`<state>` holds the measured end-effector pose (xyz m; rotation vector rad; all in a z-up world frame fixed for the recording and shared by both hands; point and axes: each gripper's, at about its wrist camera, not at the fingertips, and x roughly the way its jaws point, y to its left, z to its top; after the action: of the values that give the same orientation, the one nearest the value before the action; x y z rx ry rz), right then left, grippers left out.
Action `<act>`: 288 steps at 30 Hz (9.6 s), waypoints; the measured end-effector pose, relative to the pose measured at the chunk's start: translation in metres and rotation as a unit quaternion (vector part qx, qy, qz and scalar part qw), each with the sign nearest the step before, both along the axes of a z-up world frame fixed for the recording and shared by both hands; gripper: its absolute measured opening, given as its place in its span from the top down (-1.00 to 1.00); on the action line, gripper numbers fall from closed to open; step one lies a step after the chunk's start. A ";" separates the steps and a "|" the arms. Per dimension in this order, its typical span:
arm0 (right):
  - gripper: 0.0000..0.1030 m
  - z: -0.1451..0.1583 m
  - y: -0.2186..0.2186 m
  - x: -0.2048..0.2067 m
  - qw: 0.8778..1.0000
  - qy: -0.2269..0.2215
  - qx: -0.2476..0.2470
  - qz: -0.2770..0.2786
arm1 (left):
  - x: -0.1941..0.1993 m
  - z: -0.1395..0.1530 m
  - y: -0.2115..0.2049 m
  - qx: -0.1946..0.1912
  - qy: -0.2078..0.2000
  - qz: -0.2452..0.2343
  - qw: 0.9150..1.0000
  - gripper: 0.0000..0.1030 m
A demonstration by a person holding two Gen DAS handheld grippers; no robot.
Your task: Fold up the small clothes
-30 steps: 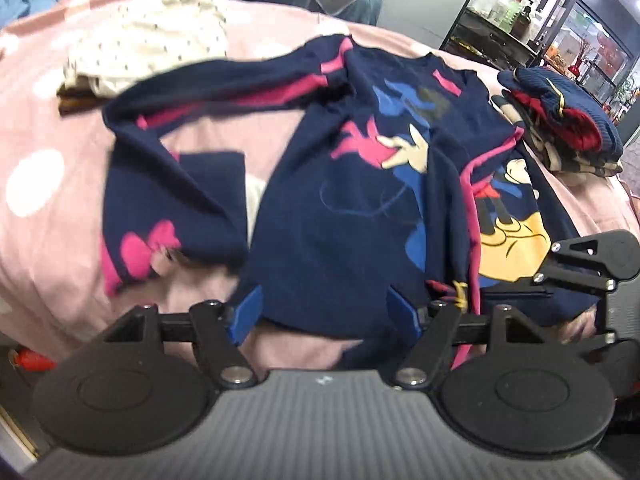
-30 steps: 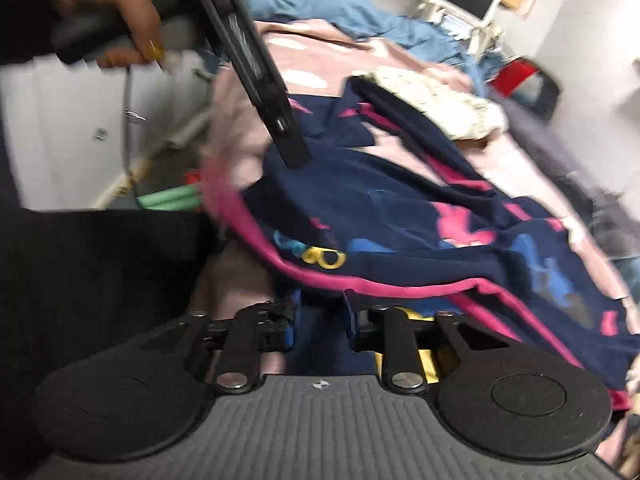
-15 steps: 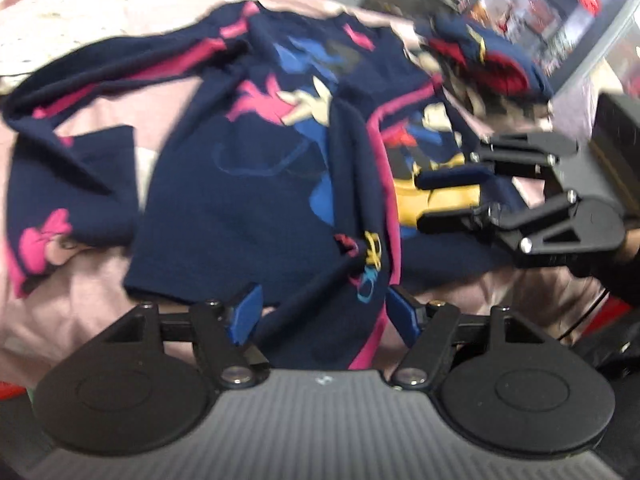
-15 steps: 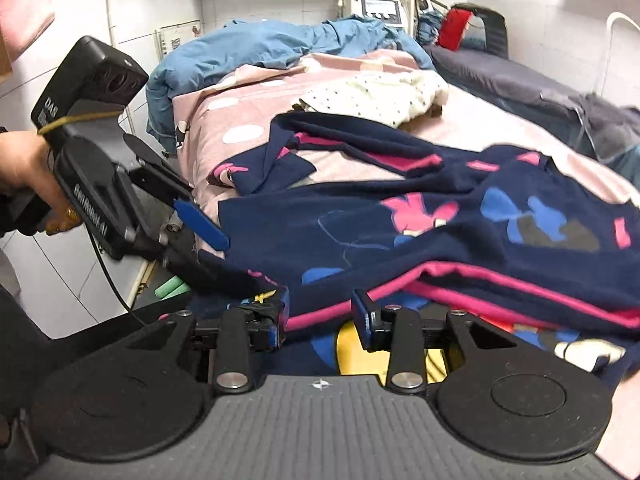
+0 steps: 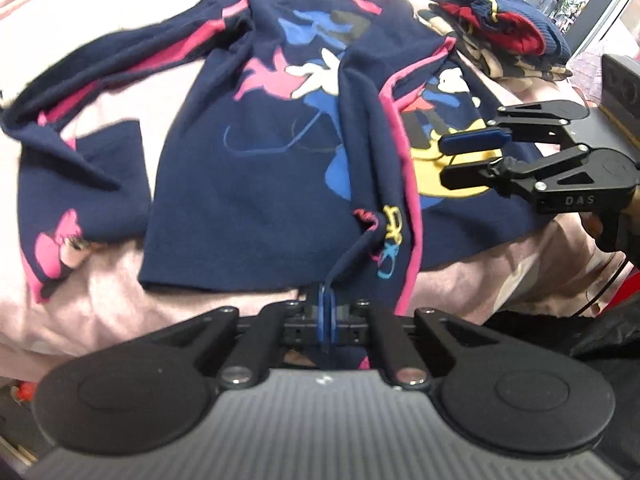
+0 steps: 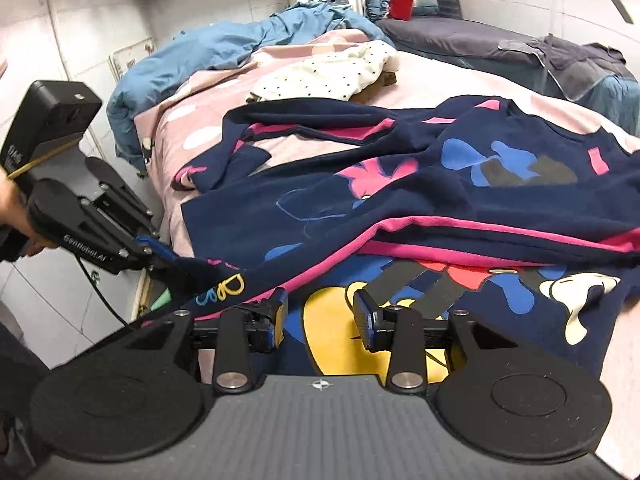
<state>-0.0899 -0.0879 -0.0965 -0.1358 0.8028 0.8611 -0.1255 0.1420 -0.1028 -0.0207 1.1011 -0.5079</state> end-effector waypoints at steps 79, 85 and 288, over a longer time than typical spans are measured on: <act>-0.30 -0.028 -0.020 0.076 0.980 -0.064 -0.111 -0.154 | 0.024 -0.003 0.100 -0.015 -0.068 0.228 0.971 0.61; -0.72 -0.011 -0.025 0.050 0.979 -0.073 -0.051 -0.181 | 0.020 0.019 0.118 -0.031 -0.098 0.277 0.955 -0.17; 0.92 -0.046 0.097 0.427 0.966 0.145 0.027 -0.210 | 0.100 -0.018 -0.010 0.034 -0.138 0.115 0.983 -0.99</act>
<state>0.3370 0.0089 -0.1429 0.2096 1.0342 0.5025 -0.0255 0.1319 -0.1209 -0.0173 0.8314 -0.2561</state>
